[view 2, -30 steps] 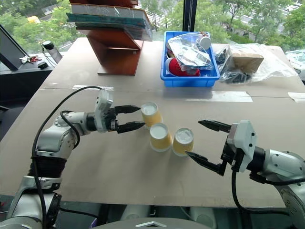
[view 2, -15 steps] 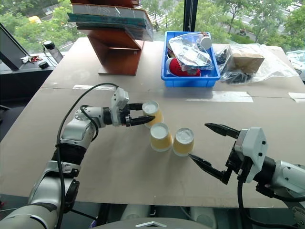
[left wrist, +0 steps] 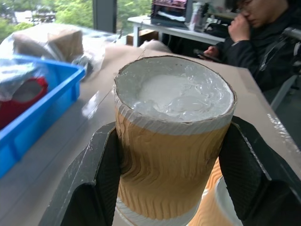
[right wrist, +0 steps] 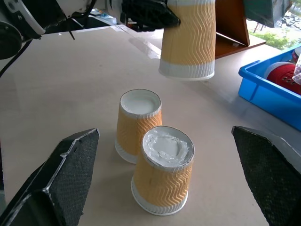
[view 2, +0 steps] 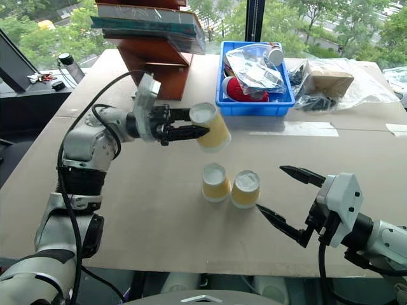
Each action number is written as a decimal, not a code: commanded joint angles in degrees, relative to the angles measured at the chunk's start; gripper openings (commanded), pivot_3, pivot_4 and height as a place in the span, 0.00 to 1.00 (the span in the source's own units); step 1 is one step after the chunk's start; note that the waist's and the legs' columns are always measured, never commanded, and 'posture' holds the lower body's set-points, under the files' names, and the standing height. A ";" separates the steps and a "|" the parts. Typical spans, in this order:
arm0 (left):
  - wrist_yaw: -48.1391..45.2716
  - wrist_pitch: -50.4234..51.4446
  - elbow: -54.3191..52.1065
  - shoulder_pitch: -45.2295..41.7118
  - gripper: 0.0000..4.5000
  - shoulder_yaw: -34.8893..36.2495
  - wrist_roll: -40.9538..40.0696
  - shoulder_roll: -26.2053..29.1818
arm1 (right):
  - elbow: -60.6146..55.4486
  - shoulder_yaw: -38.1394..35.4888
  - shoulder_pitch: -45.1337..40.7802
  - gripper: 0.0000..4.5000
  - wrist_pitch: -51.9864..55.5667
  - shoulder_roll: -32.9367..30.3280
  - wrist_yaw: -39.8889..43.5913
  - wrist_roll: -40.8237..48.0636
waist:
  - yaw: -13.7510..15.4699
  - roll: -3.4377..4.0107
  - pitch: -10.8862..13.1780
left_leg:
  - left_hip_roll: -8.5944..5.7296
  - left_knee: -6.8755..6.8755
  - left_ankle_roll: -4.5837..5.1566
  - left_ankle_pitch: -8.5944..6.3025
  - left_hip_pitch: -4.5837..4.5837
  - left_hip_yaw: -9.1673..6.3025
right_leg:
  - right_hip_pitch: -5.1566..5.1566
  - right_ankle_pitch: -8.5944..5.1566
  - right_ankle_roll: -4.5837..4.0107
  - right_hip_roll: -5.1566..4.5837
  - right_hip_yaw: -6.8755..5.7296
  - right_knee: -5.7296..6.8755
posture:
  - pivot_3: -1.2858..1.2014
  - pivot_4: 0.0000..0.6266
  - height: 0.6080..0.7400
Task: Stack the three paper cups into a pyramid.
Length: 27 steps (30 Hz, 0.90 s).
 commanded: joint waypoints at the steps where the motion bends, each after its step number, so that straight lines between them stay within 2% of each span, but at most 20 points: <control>1: -1.02 5.76 -4.83 -0.85 0.57 0.30 -3.84 1.55 | -1.58 -2.09 0.86 1.00 -1.61 0.46 -0.17 0.47 | -0.21 0.00 0.00 | -0.01 0.00 0.00 0.00 0.02 -0.09 | 0.00 0.00 0.00 0.05 0.02 0.02 | 0.52 0.24 1.00; 5: -3.14 8.24 -9.49 -0.04 0.57 -2.62 -4.60 2.32 | -2.09 -3.63 3.16 1.00 -2.11 1.10 0.02 1.19 | -0.14 0.01 0.00 | 0.02 -0.01 0.00 0.00 0.03 -0.35 | 0.00 0.00 -0.02 0.23 -0.03 0.08 | 0.52 0.24 1.00; 9: -0.47 7.56 -10.73 0.60 0.57 -4.64 -3.09 0.15 | -3.03 -6.09 6.63 1.00 -3.19 2.46 0.41 2.94 | 0.29 0.01 0.00 | -0.01 0.01 0.00 0.00 0.01 -0.32 | 0.05 0.00 -0.02 0.24 0.08 0.03 | 0.52 0.24 1.00; 13: -1.19 6.44 -11.60 1.40 0.57 -7.58 -1.67 -0.02 | -2.40 -12.22 12.44 1.00 -6.94 4.27 4.36 1.24 | 0.34 0.01 0.00 | -0.04 0.03 0.00 0.00 0.00 -0.35 | 0.10 0.00 -0.01 0.34 0.21 -0.01 | 0.52 0.24 1.00; 19: -0.97 2.54 -10.51 1.82 0.57 -9.74 1.74 -0.27 | -0.70 -17.95 16.25 1.00 -8.85 4.06 8.69 3.63 | 0.21 0.02 0.00 | -0.02 0.03 0.00 0.00 0.09 -0.34 | 0.12 0.00 -0.02 0.49 0.37 0.03 | 0.52 0.24 1.00; 27: -0.65 1.75 -10.20 2.06 0.57 -10.35 3.13 -1.38 | -1.14 -18.81 17.35 1.00 -9.86 3.84 10.93 3.75 | 0.28 0.04 0.00 | -0.02 0.04 0.00 0.00 0.07 -0.33 | 0.12 0.00 -0.02 0.50 0.42 0.01 | 0.52 0.24 1.00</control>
